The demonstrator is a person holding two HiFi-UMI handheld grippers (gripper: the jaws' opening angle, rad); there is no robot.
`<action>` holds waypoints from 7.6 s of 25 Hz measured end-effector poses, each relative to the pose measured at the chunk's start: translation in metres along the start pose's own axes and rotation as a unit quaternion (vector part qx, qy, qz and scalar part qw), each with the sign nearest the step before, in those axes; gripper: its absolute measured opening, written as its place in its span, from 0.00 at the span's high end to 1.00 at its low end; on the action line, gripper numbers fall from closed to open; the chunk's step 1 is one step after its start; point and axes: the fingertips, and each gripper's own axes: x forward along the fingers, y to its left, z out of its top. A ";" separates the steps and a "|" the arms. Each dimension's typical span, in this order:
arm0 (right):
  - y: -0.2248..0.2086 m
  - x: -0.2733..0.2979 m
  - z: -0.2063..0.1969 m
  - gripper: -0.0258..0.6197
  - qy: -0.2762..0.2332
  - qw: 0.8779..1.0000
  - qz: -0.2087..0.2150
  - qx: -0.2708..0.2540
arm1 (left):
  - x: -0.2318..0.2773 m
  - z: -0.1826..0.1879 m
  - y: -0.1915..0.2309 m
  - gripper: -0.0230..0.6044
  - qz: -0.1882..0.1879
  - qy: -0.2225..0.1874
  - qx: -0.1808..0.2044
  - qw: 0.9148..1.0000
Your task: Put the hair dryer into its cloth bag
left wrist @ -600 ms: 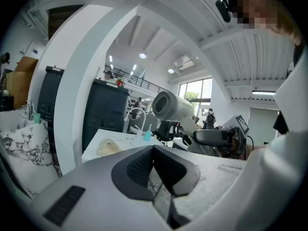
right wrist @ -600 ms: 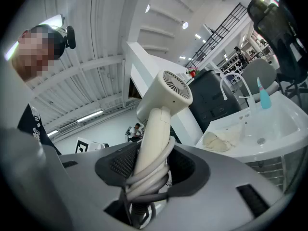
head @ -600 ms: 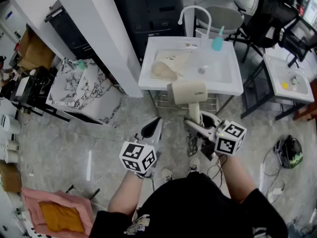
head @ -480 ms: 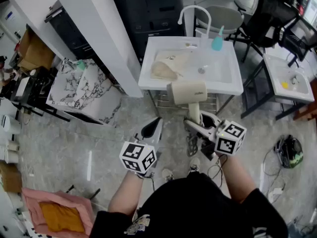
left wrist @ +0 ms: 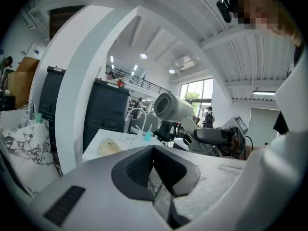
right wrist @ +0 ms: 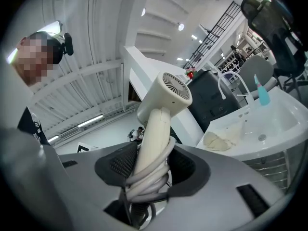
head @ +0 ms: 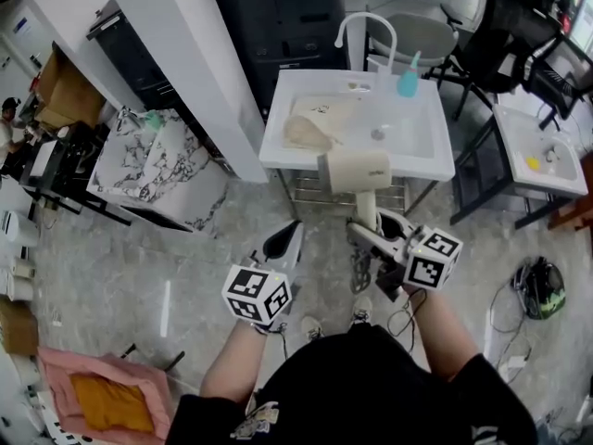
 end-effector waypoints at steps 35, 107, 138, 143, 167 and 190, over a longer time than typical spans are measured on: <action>-0.080 -0.061 0.046 0.66 0.008 0.999 0.037 0.026 | 0.079 -0.001 -0.057 0.96 0.048 -0.005 -0.009 0.999; -0.230 0.177 0.151 0.67 -0.078 0.992 -0.098 0.029 | 0.227 0.075 0.230 0.90 -0.057 0.043 0.013 0.997; -0.328 0.188 0.183 0.67 -0.025 0.997 -0.038 0.060 | 0.325 0.019 0.248 0.45 -0.008 0.186 0.245 0.951; -0.320 0.195 0.194 0.67 -0.032 0.999 -0.025 0.025 | 0.332 0.007 0.259 0.45 -0.024 0.202 0.260 0.944; -0.336 0.212 0.159 0.67 -0.073 0.981 -0.159 0.085 | 0.379 -0.064 0.312 0.45 -0.176 0.298 0.304 0.888; -0.315 0.214 0.091 0.67 -0.067 0.965 -0.210 0.142 | 0.389 -0.070 0.305 0.89 -0.260 0.296 0.307 0.866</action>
